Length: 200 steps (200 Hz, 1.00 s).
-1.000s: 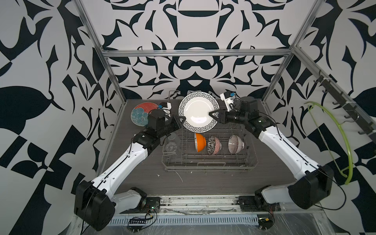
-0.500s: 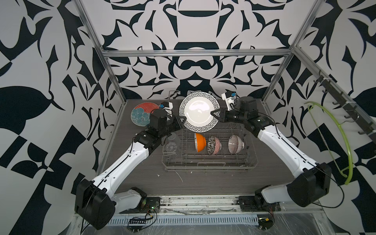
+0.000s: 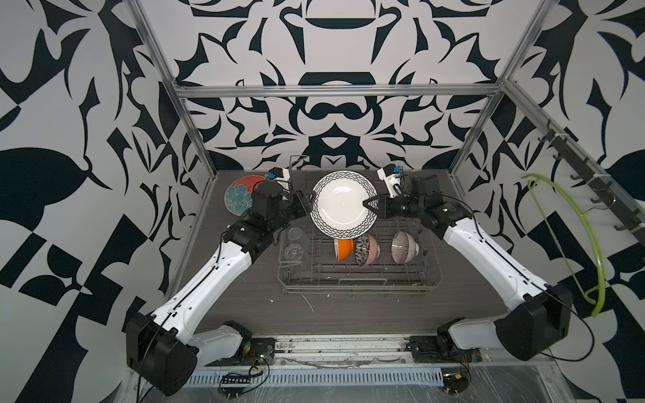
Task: Load bowls into a dish rack
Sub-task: Adjust the bowl, then adjust the dish rack at the center of the board.
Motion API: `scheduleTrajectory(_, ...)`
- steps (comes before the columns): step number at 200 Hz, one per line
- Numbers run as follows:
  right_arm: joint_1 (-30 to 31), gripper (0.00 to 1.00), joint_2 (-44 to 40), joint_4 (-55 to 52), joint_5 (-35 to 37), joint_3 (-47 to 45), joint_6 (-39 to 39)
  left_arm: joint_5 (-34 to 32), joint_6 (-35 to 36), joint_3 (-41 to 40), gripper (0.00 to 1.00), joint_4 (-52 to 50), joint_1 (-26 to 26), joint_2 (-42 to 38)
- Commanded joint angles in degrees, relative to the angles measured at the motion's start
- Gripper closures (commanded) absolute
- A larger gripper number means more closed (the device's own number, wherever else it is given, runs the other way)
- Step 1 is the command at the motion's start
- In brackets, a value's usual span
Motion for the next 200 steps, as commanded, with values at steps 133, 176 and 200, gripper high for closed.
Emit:
scheduleTrajectory(133,-0.27,1.00,-8.34,-3.41,18.50,5.45,-6.42,-30.92,14.20,13.92,0.63,-28.26,0.15,12.86)
scheduleTrajectory(176,0.77,1.00,-9.77,-5.99,21.80,7.14,-10.13,-30.81,13.71,13.59,0.94,-27.37,0.21,13.55)
scheduleTrajectory(200,1.21,1.00,-7.32,-8.61,28.47,9.58,-13.62,-29.27,12.81,12.60,1.00,-26.69,0.16,12.50)
